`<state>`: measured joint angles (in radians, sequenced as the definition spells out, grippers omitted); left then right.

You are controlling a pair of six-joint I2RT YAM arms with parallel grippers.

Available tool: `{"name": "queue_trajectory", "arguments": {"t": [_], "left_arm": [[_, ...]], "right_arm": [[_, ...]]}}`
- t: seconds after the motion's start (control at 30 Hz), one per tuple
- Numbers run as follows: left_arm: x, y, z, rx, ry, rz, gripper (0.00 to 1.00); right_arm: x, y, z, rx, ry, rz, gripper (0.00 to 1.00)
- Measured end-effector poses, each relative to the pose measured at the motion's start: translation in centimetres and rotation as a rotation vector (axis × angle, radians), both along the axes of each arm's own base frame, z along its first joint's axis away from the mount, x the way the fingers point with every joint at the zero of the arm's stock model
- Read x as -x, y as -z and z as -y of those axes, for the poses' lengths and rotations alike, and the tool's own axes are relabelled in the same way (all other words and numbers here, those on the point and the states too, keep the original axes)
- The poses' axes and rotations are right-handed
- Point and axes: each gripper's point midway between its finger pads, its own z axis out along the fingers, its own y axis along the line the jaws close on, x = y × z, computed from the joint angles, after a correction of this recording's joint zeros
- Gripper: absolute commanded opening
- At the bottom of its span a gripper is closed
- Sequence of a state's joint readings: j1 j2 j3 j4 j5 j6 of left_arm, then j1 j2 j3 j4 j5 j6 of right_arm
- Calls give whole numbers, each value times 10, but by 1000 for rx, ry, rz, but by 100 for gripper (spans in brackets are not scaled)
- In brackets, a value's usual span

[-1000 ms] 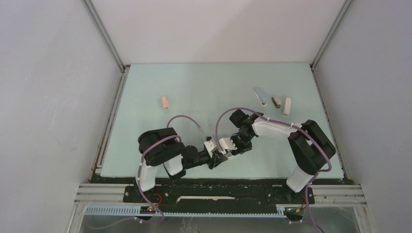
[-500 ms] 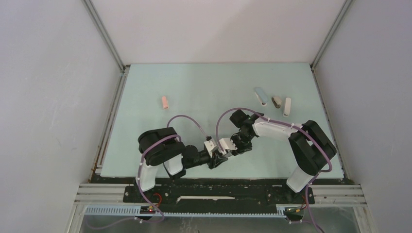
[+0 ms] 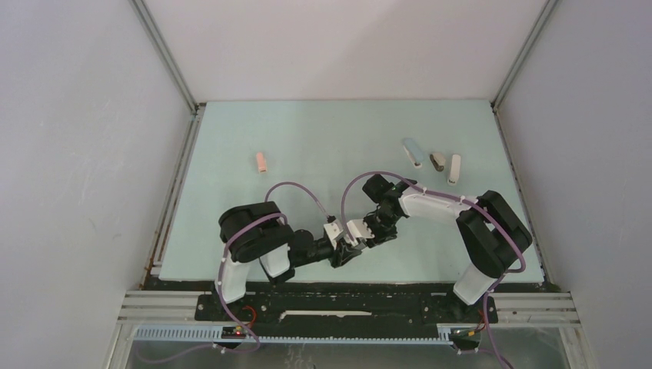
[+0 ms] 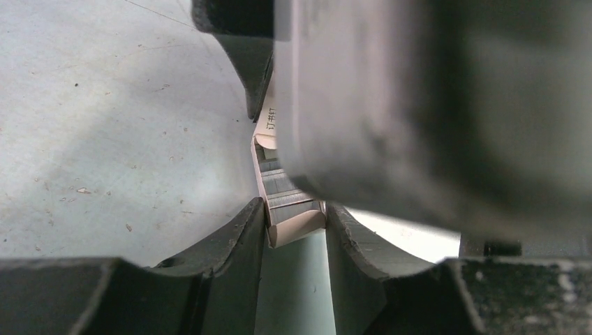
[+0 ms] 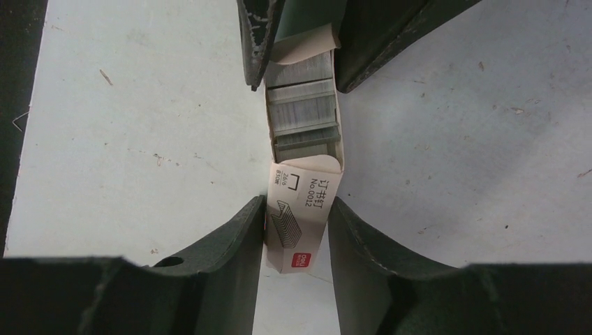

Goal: Unload the staples from the stapler
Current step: Close the staple box at the center of the board.

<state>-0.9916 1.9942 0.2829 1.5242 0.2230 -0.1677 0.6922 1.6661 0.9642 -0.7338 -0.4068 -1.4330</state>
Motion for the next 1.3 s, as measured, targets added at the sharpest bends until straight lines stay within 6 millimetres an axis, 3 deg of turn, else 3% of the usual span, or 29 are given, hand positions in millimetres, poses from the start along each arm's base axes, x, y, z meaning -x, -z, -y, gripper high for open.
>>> {"name": "queue_trajectory", "arguments": {"t": [0.23, 0.9, 1.13, 1.3], "left_arm": [[-2, 0, 2, 3, -1, 4, 48], [-3, 0, 5, 1, 11, 18, 42], [-5, 0, 5, 2, 4, 20, 49], [-9, 0, 5, 3, -12, 24, 52]], "right_arm": [[-1, -1, -5, -30, 1, -6, 52], [0, -1, -3, -38, 9, -20, 49], [-3, -1, -5, -43, 12, -8, 66], [-7, -3, 0, -57, 38, -10, 72]]}}
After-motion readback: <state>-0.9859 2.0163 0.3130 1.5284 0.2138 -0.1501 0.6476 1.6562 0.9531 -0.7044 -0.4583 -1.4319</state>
